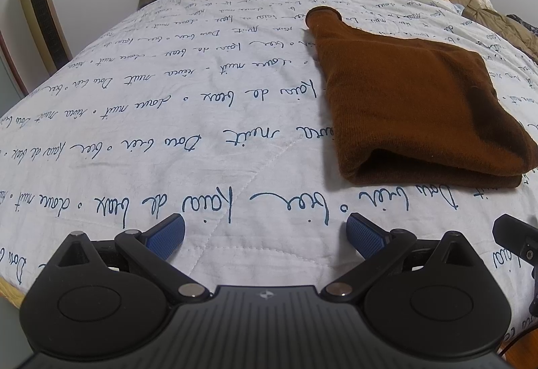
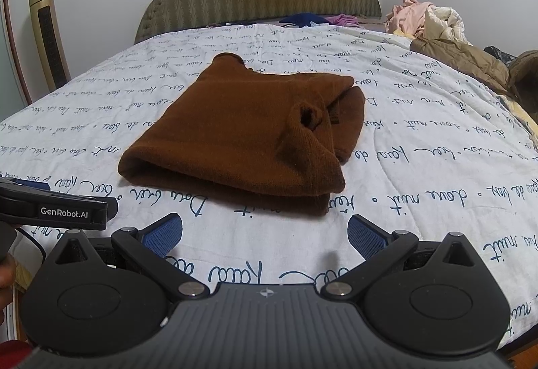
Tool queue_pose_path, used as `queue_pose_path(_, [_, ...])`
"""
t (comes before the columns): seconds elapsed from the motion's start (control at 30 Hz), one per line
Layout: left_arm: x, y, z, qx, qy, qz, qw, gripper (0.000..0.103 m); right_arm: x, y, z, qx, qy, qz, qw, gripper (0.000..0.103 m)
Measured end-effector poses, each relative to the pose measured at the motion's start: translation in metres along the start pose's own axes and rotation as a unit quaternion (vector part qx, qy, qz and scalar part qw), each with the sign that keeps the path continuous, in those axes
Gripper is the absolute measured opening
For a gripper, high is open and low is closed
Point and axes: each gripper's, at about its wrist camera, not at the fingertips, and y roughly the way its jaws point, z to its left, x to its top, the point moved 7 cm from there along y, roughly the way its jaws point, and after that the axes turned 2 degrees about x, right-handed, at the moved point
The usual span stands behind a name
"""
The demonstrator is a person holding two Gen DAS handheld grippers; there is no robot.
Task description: Fold small clothes
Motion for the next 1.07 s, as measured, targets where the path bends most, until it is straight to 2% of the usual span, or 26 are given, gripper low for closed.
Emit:
queue_pose_path(0.63, [0.0011,-0.0023,0.0007,0.003,0.004,-0.004,1.0000,0.103,0.0001,0.0001,0.0008,0.003,0.003,0.000,1.000,0.103])
queue_pose_path(1.07, [0.0043,-0.0069,0.0020,0.002,0.009,-0.017,0.9998,0.103,0.0052,-0.0030,0.0013,0.028,-0.004,-0.005,1.000,0.103])
